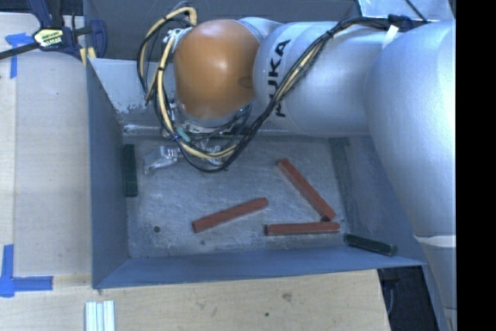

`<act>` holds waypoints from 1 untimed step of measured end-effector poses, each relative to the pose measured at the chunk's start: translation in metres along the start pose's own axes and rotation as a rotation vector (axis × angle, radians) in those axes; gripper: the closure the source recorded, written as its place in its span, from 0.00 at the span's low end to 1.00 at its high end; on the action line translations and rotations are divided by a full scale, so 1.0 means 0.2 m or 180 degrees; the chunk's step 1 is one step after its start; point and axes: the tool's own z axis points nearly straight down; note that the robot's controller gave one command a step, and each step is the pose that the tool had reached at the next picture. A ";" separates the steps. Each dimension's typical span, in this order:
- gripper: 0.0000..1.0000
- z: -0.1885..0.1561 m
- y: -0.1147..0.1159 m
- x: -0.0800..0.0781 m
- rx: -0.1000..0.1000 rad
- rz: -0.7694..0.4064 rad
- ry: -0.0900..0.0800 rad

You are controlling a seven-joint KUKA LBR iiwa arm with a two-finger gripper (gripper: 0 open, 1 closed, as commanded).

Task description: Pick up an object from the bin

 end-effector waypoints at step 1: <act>0.00 -0.37 0.03 0.30 0.0037 0.0110 -0.0004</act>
Offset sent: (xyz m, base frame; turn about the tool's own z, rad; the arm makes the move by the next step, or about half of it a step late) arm -0.0073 -0.0559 0.0693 0.0267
